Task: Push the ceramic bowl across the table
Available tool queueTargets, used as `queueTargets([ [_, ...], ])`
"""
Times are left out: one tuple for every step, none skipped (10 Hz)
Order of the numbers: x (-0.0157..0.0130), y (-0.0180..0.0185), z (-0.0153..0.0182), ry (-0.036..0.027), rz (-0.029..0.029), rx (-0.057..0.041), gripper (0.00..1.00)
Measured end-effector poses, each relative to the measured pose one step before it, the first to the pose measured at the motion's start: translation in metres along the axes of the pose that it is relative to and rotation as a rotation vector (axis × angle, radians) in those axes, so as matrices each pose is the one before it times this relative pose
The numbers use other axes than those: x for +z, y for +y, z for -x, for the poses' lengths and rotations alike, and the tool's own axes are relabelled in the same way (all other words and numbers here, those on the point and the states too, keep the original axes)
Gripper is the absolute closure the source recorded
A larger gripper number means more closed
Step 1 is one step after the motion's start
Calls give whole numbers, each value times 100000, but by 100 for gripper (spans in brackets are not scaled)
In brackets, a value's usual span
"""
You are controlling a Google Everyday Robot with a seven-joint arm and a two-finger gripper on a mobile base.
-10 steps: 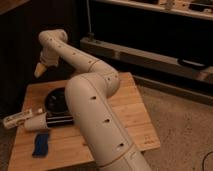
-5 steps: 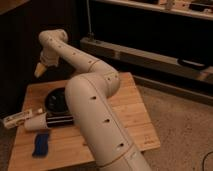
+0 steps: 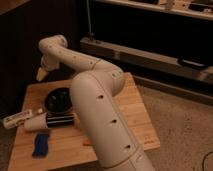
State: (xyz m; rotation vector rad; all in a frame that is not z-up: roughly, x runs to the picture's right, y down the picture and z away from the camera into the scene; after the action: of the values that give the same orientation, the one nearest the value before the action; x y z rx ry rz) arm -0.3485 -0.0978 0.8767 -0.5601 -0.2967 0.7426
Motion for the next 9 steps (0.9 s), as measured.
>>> queueTargets([
  [313,-333,-740,-745,-577,-31,20],
  [257,-286,-451,-1132,335,528,20],
  [641,-65,-246,-1336,1341,-206,20],
  [705,-40,62,-1189,1803,-384,20],
  [505,14,184,-495,1227,-315,20],
  [594,-113,219,-206,1275,-410,20],
  [983,-69,376,269,1629,-874,20],
  [687,55,306,565,600,-804,20],
  [913,427,324,903,777,-1083,20],
])
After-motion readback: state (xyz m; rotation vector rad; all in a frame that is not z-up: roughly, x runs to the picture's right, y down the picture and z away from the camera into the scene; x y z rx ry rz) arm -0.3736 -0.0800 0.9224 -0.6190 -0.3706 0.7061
